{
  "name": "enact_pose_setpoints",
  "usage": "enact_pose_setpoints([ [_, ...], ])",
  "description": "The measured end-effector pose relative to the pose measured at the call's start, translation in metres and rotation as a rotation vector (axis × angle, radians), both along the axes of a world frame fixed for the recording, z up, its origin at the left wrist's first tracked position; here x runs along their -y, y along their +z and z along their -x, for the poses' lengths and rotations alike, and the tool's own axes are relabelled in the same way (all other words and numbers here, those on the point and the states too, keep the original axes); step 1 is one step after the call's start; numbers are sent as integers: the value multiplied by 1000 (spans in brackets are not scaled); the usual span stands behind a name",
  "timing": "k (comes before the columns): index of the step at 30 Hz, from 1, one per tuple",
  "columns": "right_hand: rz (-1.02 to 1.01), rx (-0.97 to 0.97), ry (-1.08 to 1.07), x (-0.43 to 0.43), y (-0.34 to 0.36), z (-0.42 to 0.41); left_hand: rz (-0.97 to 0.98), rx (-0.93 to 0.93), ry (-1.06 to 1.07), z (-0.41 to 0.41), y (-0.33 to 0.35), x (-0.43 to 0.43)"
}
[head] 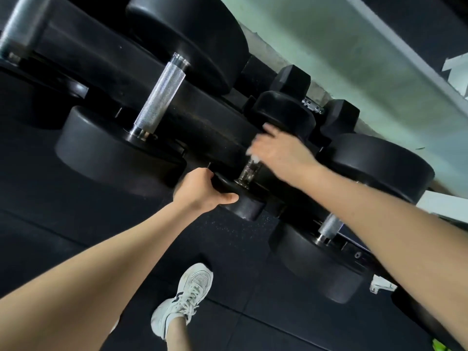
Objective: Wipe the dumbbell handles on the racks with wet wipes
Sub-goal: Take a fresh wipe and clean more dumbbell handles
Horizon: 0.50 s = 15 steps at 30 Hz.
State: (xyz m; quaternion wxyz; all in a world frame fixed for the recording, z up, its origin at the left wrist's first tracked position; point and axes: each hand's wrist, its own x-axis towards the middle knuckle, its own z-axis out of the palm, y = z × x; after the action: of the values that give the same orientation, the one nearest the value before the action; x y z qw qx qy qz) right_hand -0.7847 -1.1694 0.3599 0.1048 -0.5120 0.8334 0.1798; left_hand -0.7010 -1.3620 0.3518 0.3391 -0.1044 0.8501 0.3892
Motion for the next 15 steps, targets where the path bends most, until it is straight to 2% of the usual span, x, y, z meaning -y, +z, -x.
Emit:
enact_pose_setpoints([
  [2, -209, -63, -151, 6, 5, 4, 1, 1, 12, -1, -1, 1],
  [3, -224, -15, -193, 10, 3, -7, -1, -2, 9, -2, -1, 1],
  [5, -206, 36, -95, 17, -8, -39, -3, -25, -2, -2, -1, 0],
  [8, -25, 65, 0, 11, -11, -41, -9, -32, 2, -3, -2, 0],
  [12, 5, -25, -212, 5, 1, 2, -27, -45, 8, -2, -2, 2],
  [15, -66, 86, -287, 8, -5, -19, -25, -49, 3, -3, -1, 0],
])
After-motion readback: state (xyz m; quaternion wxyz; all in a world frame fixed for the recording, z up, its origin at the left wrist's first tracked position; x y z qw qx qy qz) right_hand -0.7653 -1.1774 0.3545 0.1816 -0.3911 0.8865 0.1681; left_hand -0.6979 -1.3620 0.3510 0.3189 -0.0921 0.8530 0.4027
